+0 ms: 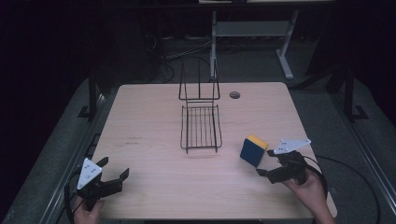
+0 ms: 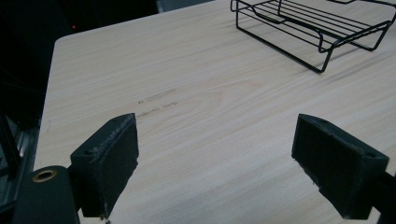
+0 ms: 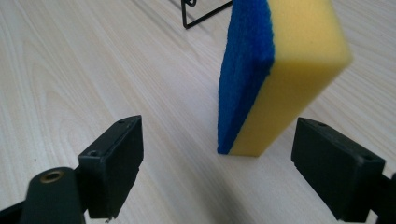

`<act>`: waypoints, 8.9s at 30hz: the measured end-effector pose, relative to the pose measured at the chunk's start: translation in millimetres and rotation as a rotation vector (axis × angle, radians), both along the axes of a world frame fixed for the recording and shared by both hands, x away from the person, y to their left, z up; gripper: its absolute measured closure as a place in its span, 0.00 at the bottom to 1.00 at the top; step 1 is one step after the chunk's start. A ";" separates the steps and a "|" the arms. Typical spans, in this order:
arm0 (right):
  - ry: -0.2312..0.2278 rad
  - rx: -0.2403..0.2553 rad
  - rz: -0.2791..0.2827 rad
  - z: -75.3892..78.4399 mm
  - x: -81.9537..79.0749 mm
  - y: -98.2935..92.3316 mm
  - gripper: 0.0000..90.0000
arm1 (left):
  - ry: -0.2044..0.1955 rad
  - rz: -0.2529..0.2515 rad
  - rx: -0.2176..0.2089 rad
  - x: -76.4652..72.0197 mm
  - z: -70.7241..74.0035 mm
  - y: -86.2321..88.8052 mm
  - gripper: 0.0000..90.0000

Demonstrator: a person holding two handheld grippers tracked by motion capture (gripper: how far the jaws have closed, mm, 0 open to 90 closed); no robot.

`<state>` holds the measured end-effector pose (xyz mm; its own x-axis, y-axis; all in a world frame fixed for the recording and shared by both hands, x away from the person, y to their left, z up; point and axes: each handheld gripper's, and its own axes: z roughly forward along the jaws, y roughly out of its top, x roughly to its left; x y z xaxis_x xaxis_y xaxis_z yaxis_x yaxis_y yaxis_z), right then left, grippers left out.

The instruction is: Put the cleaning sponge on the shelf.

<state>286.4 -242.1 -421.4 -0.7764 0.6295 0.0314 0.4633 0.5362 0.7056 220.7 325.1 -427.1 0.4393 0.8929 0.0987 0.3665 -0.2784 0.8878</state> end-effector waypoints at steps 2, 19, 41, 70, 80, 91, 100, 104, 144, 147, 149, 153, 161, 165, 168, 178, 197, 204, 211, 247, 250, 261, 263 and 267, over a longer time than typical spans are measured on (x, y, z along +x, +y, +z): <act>0.003 0.000 -0.001 0.5 2.6 2.7 0.18 | 0.002 0.001 0.000 0.1 -0.1 0.0 0.16; 0.009 -0.007 -0.005 0.7 20.0 16.5 0.18 | -0.001 -0.002 -0.001 0.0 0.2 0.0 0.16; 0.046 -0.050 0.052 2.9 49.9 20.6 0.33 | 0.003 -0.002 -0.001 -0.1 0.3 0.6 0.16; 0.032 -0.053 0.183 17.1 49.8 34.6 0.64 | -0.010 0.001 -0.009 -1.0 1.6 1.6 0.16; 0.030 -0.061 0.245 23.8 48.9 46.9 0.64 | -0.007 0.001 -0.008 -0.8 1.6 1.6 0.16; 0.017 -0.064 0.277 34.3 49.5 54.4 0.64 | -0.009 0.000 -0.010 -0.8 1.7 1.2 0.16; 0.026 -0.059 0.288 33.9 51.4 56.7 0.64 | -0.007 -0.003 -0.007 -0.5 1.5 0.9 0.16; 0.023 -0.064 0.290 36.4 52.6 58.3 0.64 | -0.006 -0.005 -0.005 -0.5 1.7 0.8 0.16; -0.018 -0.064 0.329 57.7 72.3 83.0 0.64 | -0.007 -0.004 -0.009 -0.3 2.0 0.6 0.16; -0.015 -0.070 0.337 60.4 74.6 86.8 0.64 | -0.007 -0.001 -0.010 -0.3 1.8 1.0 0.16; -0.017 -0.070 0.340 62.8 76.0 89.8 0.64 | -0.007 -0.002 -0.008 -0.2 1.9 0.8 0.16; -0.026 -0.074 0.353 65.6 81.2 95.8 0.64 | -0.009 -0.003 -0.009 -0.4 2.1 1.0 0.16; -0.027 -0.067 0.364 71.6 93.3 105.8 0.64 | -0.011 -0.001 -0.014 -0.3 2.1 2.0 0.16; -0.018 -0.055 0.366 74.1 101.3 109.9 0.64 | -0.012 -0.001 -0.014 -0.2 2.3 2.1 0.16; -0.016 -0.054 0.364 74.9 106.1 113.5 0.63 | -0.010 0.001 -0.017 -0.3 2.2 2.4 0.16; -0.017 -0.057 0.369 78.3 120.8 123.6 0.63 | -0.011 0.007 -0.020 -0.7 2.6 4.7 0.16; -0.004 -0.027 0.371 68.2 150.9 131.8 0.63 | -0.006 0.014 -0.030 1.8 1.3 5.9 0.16; 0.026 -0.027 0.363 59.3 157.8 134.0 0.63 | -0.008 0.007 -0.029 1.5 1.6 5.9 0.16; 0.047 -0.031 0.356 47.9 166.2 136.2 0.63 | -0.008 0.007 -0.030 2.1 1.2 6.2 0.16; 0.076 -0.036 0.337 31.7 175.2 133.5 0.60 | -0.006 0.012 -0.033 1.6 1.6 7.7 0.16; 0.082 -0.052 0.340 30.5 174.8 134.0 0.58 | -0.005 0.014 -0.033 1.6 1.8 8.1 0.16; 0.095 -0.064 0.332 28.5 173.7 135.0 0.52 | -0.006 0.014 -0.031 1.3 2.0 8.1 0.16; 0.090 -0.063 0.334 29.2 173.5 134.1 0.51 | -0.008 0.010 -0.032 1.2 2.0 7.7 0.16; 0.094 -0.057 0.329 29.9 173.3 133.3 0.49 | -0.008 0.009 -0.029 1.4 2.0 7.4 0.16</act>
<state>459.7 -108.8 -391.4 -0.9336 0.3483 0.0845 0.3203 0.7049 0.6329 222.0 332.6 -425.1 0.4302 0.8995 0.0758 0.3619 -0.2488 0.8984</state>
